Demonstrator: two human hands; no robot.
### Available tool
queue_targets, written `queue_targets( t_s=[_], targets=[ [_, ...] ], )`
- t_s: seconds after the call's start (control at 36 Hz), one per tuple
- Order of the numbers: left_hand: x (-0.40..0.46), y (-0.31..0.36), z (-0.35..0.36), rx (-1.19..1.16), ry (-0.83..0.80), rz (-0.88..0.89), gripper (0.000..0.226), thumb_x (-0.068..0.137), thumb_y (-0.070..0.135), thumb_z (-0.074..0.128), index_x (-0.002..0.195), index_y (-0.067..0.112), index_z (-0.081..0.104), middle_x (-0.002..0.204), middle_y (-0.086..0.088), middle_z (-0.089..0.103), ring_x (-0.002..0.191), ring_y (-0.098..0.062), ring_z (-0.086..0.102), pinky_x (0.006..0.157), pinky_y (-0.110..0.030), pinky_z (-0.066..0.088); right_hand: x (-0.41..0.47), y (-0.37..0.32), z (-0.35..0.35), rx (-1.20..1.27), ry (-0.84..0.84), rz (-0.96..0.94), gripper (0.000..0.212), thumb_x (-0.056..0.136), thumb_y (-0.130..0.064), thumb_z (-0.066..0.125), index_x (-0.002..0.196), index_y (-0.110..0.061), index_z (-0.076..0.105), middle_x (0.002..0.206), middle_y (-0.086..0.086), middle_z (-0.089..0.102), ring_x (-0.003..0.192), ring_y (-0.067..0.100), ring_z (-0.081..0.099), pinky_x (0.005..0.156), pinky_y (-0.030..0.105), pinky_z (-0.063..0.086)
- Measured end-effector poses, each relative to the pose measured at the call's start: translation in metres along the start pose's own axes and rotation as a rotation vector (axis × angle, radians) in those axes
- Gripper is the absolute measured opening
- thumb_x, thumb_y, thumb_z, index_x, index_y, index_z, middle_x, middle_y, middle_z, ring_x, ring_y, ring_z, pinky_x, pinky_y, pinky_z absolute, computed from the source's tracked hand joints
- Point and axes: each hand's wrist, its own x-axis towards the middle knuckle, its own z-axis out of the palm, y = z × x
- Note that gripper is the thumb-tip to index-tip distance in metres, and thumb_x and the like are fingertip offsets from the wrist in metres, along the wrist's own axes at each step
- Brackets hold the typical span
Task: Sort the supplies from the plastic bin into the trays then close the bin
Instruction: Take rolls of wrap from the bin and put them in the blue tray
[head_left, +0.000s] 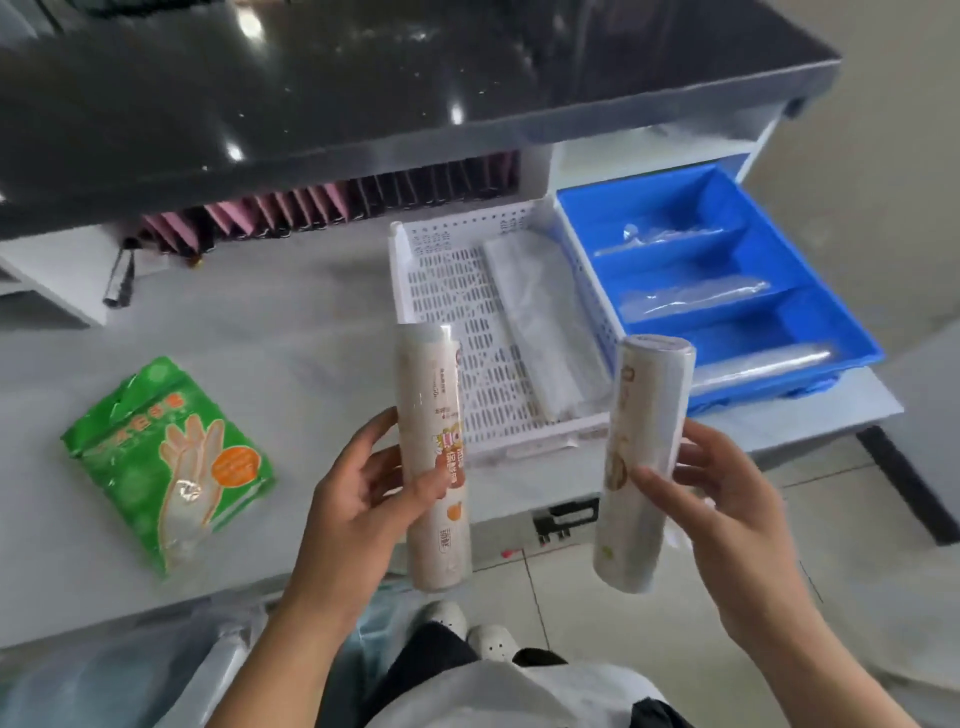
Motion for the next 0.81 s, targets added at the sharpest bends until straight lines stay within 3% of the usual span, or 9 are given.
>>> queue_targets(
  t_s=[0.17, 0.31, 0.39, 0.5, 0.58, 0.64, 0.81],
  targets=[
    [0.043, 0.015, 0.027, -0.060, -0.110, 0.001, 0.056, 0.070, 0.034, 0.086, 0.121, 0.034, 0.064, 0.110, -0.004, 0.076, 0.101, -0.021, 0.073, 0.076, -0.019, 0.056, 0.010, -0.008, -0.040, -0.033, 0.251, -0.066, 0.047, 0.064, -0.032, 0.080, 0.110, -0.029, 0.071, 0.095, -0.007, 0.073, 0.090, 0.011, 0.066, 0.073, 0.014, 0.054],
    [0.081, 0.027, 0.036, -0.094, -0.205, -0.025, 0.047, 0.073, 0.026, 0.085, 0.116, 0.033, 0.067, 0.107, -0.004, 0.077, 0.098, -0.020, 0.073, 0.071, -0.018, 0.056, 0.027, -0.023, -0.056, -0.125, 0.343, -0.138, 0.049, 0.071, -0.023, 0.081, 0.118, -0.028, 0.068, 0.109, -0.001, 0.073, 0.100, 0.019, 0.068, 0.089, 0.030, 0.056],
    [0.099, 0.026, 0.040, -0.111, -0.245, -0.056, 0.047, 0.075, 0.027, 0.082, 0.119, 0.031, 0.065, 0.108, -0.004, 0.076, 0.099, -0.020, 0.073, 0.075, -0.025, 0.057, 0.047, -0.027, -0.067, -0.297, 0.333, -0.193, 0.050, 0.074, -0.020, 0.083, 0.120, -0.032, 0.067, 0.111, -0.006, 0.071, 0.101, 0.015, 0.066, 0.095, 0.031, 0.051],
    [0.115, 0.021, 0.050, -0.144, -0.254, -0.087, 0.055, 0.071, 0.034, 0.085, 0.121, 0.031, 0.064, 0.108, -0.004, 0.076, 0.101, -0.020, 0.073, 0.082, -0.034, 0.054, 0.084, -0.031, -0.080, -0.638, 0.211, -0.253, 0.060, 0.075, -0.016, 0.084, 0.119, -0.048, 0.061, 0.109, -0.026, 0.061, 0.097, -0.001, 0.059, 0.086, 0.015, 0.043],
    [0.117, 0.018, 0.058, -0.161, -0.232, -0.106, 0.054, 0.070, 0.035, 0.082, 0.120, 0.028, 0.065, 0.106, -0.005, 0.077, 0.099, -0.020, 0.073, 0.076, -0.025, 0.057, 0.120, -0.032, -0.090, -0.913, 0.071, -0.308, 0.058, 0.075, -0.017, 0.083, 0.124, -0.039, 0.062, 0.112, -0.017, 0.061, 0.100, 0.014, 0.060, 0.085, 0.032, 0.047],
    [0.119, 0.020, 0.063, -0.157, -0.230, -0.113, 0.050, 0.073, 0.034, 0.079, 0.121, 0.030, 0.065, 0.106, -0.004, 0.077, 0.099, -0.020, 0.073, 0.077, -0.028, 0.055, 0.145, -0.030, -0.100, -1.044, -0.015, -0.327, 0.056, 0.076, -0.017, 0.083, 0.127, -0.031, 0.063, 0.116, -0.005, 0.066, 0.104, 0.025, 0.060, 0.089, 0.043, 0.048],
    [0.135, 0.029, 0.093, -0.108, -0.105, -0.062, 0.054, 0.071, 0.037, 0.078, 0.123, 0.031, 0.065, 0.105, -0.001, 0.077, 0.098, -0.015, 0.073, 0.080, -0.030, 0.050, 0.220, -0.007, -0.129, -1.272, -0.277, -0.333, 0.055, 0.078, -0.022, 0.081, 0.129, -0.028, 0.063, 0.125, -0.001, 0.065, 0.115, 0.030, 0.059, 0.097, 0.047, 0.043]
  ],
)
